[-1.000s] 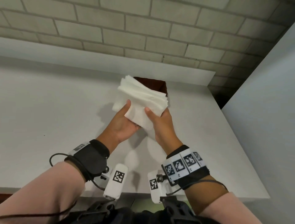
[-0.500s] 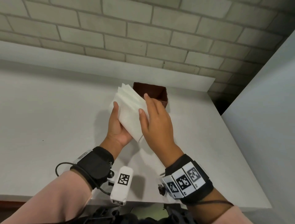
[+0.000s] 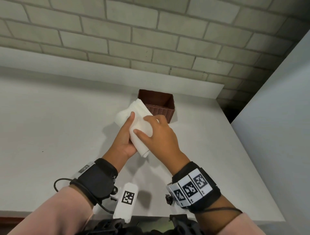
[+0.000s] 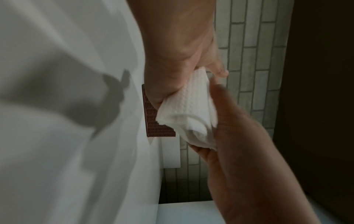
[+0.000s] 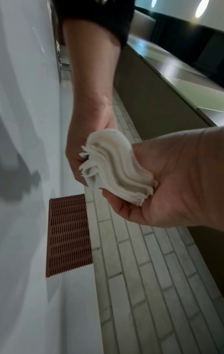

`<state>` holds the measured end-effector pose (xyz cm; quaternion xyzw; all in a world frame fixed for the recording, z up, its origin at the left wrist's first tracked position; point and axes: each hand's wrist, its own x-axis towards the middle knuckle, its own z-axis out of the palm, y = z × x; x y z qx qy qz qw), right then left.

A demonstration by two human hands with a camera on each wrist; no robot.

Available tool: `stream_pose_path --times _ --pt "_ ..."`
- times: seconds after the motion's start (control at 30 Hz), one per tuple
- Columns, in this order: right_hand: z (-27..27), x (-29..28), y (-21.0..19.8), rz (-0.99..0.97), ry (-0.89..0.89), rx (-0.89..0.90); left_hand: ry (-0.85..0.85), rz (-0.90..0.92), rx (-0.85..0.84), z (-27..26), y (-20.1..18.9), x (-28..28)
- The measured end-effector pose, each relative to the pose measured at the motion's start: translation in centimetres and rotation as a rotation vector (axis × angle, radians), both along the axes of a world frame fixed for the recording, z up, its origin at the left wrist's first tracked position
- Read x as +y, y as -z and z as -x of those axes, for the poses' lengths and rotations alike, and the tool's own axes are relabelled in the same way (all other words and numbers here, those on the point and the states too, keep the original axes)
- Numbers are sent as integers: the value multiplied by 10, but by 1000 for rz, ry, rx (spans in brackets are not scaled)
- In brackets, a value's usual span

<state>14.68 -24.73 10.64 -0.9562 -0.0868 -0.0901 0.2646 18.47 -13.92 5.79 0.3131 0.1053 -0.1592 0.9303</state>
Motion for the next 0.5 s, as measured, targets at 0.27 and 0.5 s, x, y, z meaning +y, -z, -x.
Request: stream_pose_path --times 0.27,0.5 --pt "-14 -1 11 -54 115 108 -12 -66 47 4 7 -5" --pt "-18 -8 6 -31 55 89 -23 -73 38 5 11 -7"
